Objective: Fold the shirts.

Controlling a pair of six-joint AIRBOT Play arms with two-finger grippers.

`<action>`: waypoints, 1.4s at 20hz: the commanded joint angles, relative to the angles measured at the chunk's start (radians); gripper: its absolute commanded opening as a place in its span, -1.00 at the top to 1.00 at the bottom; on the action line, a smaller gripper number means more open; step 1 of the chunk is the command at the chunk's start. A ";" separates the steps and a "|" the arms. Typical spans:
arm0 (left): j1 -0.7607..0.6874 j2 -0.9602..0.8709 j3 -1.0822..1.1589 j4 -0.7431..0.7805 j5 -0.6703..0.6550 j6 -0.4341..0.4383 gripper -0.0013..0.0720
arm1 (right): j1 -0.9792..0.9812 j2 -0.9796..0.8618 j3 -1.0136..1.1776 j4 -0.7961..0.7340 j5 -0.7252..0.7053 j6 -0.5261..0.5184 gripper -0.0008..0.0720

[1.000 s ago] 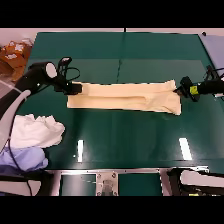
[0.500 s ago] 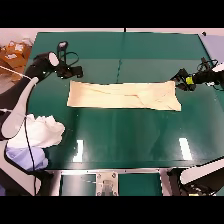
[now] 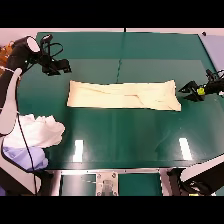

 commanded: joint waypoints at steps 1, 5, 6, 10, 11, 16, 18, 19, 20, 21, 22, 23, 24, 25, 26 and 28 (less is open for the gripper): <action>0.010 0.000 0.010 -0.051 -0.065 0.000 -0.83 | -0.009 -0.092 0.001 0.146 0.074 -0.150 -0.69; 0.010 0.000 0.010 -0.095 -0.066 0.002 -0.83 | 0.034 -0.150 0.007 0.257 0.092 -0.240 -0.69; 0.010 0.000 0.010 -0.112 -0.066 0.008 -0.83 | 0.052 -0.154 0.019 0.257 0.091 -0.240 -0.69; 0.010 0.000 0.010 -0.158 -0.072 0.009 -0.19 | 0.127 -0.154 0.085 0.256 0.096 -0.235 -0.63; 0.010 0.000 0.010 -0.164 -0.082 0.021 0.50 | 0.141 -0.154 0.101 0.255 0.108 -0.230 -0.07; -0.023 -0.001 0.010 -0.222 -0.090 0.060 0.89 | 0.172 -0.153 0.187 0.252 0.201 -0.171 0.92; -0.088 -0.005 -0.001 -0.223 -0.044 0.061 0.89 | 0.177 -0.150 0.240 0.252 0.248 -0.121 0.92; -0.134 -0.012 -0.013 -0.223 -0.003 0.070 0.89 | 0.182 -0.140 0.264 0.252 0.276 -0.103 0.92; -0.182 -0.021 -0.027 -0.223 0.041 0.078 0.89 | 0.189 -0.125 0.280 0.252 0.299 -0.093 0.92; -0.240 -0.039 -0.044 -0.226 0.098 0.079 0.89 | 0.197 -0.100 0.293 0.252 0.315 -0.084 0.92; -0.298 -0.058 -0.060 -0.230 0.155 0.079 0.89 | 0.206 -0.072 0.300 0.252 0.321 -0.077 0.92; -0.362 -0.087 -0.069 -0.232 0.218 0.079 0.89 | 0.216 -0.035 0.304 0.253 0.329 -0.068 0.92; -0.420 -0.120 -0.069 -0.235 0.276 0.079 0.89 | 0.227 0.000 0.304 0.253 0.334 -0.061 0.92; -0.478 -0.154 -0.069 -0.251 0.343 0.079 0.89 | 0.242 0.035 0.304 0.253 0.336 -0.042 0.92; -0.525 -0.182 -0.069 -0.280 0.405 0.079 0.89 | 0.259 0.067 0.304 0.253 0.339 -0.021 0.92; -0.603 -0.225 -0.068 -0.354 0.507 0.079 0.89 | 0.301 0.129 0.306 0.253 0.341 0.008 0.92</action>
